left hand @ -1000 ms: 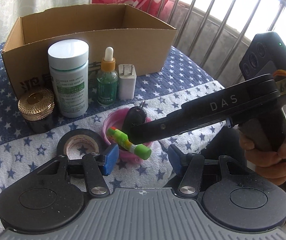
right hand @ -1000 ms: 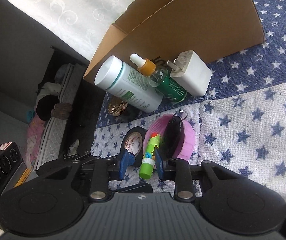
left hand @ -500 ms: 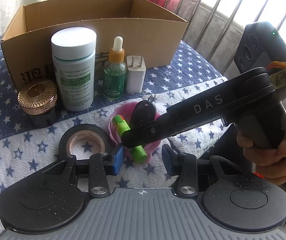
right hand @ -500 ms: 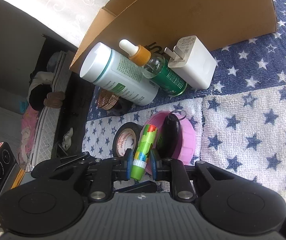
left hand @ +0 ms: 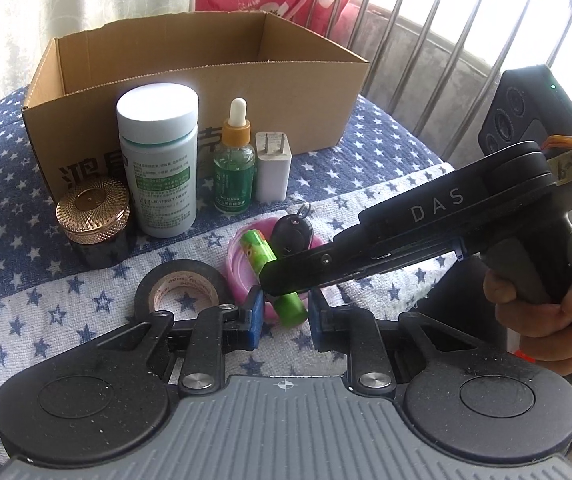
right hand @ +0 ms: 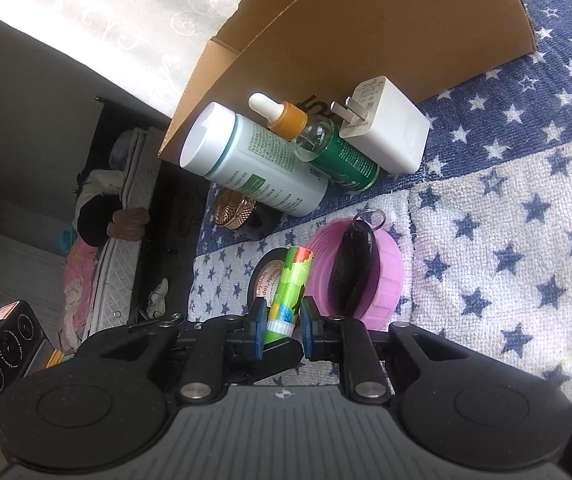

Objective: Organize rigid objects
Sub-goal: 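Grasp the green glue stick from the pink bowl with the right gripper, then lower the green glue stick into the box beside the cylinder, release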

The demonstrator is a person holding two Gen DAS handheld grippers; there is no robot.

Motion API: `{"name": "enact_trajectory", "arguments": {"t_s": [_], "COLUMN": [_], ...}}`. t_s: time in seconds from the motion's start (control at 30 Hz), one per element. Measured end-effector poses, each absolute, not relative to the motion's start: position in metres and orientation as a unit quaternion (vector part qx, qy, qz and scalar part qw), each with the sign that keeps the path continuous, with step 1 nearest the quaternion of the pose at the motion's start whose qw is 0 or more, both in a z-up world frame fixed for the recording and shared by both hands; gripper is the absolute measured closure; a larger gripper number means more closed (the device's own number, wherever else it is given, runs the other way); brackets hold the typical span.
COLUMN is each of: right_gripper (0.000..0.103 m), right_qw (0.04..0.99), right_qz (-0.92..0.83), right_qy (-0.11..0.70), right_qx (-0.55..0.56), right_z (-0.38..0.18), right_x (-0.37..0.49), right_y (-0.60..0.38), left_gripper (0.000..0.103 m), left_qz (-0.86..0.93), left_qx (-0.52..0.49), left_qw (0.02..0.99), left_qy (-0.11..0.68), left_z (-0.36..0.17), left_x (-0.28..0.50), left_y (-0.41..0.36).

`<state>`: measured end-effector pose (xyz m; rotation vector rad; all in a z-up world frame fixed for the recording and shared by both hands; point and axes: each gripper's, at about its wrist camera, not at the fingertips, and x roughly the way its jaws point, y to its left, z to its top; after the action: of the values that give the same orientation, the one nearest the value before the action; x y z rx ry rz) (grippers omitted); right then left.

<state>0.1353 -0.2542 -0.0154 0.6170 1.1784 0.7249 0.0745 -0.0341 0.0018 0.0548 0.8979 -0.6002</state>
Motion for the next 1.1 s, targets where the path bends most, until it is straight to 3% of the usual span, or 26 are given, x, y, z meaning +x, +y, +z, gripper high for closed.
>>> {"name": "enact_trajectory", "arguments": {"t_s": [0.3,0.53,0.83,1.1], "right_gripper": [0.084,0.084,0.085,0.085], "right_qw": [0.788,0.797,0.741,0.713], "right_qz": [0.376,0.405,0.381,0.343], "right_qy": [0.436,0.407,0.512,0.578], "right_qx": [0.217,0.189,0.209,0.2], "right_z": [0.074,0.123,0.07,0.015], "right_x": [0.132,0.195,0.335,0.401], "right_y": [-0.241,-0.212,-0.166,-0.132], "left_gripper": [0.081,0.081,0.081,0.08], "left_qz": [-0.272,-0.25,-0.2,-0.15], "left_qx": [0.047,0.038,0.041,0.064], "left_qw": [0.904,0.916,0.887,0.866], "left_qy": [0.327,0.31,0.415,0.472], "left_z": [0.064,0.104,0.067,0.034], "left_x": [0.069,0.13,0.251,0.31], "left_y": [-0.032,-0.019,-0.007,-0.009]}}
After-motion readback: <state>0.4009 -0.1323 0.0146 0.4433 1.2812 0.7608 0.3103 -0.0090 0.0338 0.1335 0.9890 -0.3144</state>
